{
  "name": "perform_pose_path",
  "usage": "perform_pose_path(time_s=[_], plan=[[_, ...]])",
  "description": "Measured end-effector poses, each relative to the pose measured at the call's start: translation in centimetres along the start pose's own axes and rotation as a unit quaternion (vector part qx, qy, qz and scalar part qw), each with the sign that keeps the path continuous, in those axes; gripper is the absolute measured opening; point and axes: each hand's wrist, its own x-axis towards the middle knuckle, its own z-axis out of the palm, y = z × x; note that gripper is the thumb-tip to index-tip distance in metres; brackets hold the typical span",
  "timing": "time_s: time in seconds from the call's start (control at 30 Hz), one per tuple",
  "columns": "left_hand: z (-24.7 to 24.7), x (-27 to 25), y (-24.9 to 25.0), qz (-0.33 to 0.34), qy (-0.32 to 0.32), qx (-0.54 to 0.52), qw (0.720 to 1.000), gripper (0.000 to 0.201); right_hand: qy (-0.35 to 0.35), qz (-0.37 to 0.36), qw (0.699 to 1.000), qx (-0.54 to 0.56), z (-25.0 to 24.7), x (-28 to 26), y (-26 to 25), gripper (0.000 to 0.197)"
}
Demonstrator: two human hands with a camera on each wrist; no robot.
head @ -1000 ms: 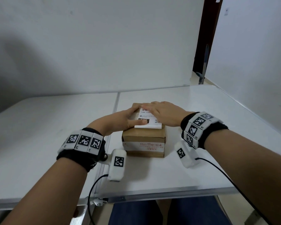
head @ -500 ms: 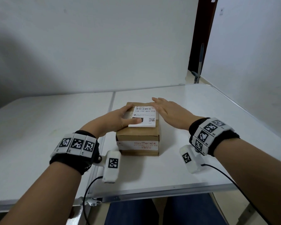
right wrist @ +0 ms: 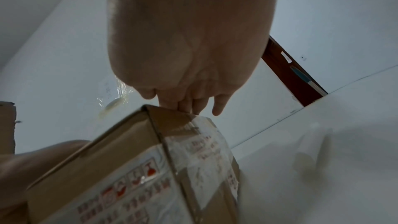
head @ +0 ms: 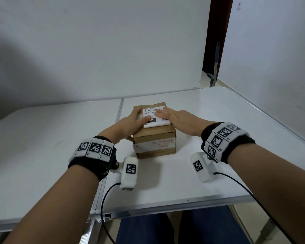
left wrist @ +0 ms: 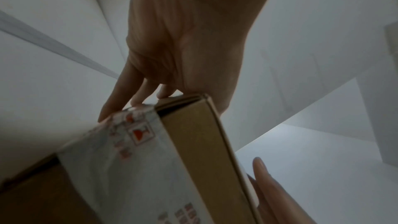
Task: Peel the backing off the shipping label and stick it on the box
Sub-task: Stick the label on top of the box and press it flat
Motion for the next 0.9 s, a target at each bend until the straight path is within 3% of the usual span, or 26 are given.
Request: perform_pose_path(time_s=[0.3, 0.6, 0.9], plan=[[0.2, -0.1, 0.0, -0.013, 0.004, 0.000, 1.000, 0.054, 0.042, -0.036, 0.998, -0.024, 1.4, -3.6, -0.5, 0.052], [0.3, -0.1, -0.1, -0.014, 0.010, -0.009, 1.000, 0.058, -0.021, -0.008, 0.994, -0.112, 1.6, -5.4, -3.0, 0.051], [0.5, -0.1, 0.0, -0.011, 0.018, -0.012, 1.000, 0.055, -0.019, 0.016, 0.984, -0.174, 2.0, -6.8, -3.4, 0.057]])
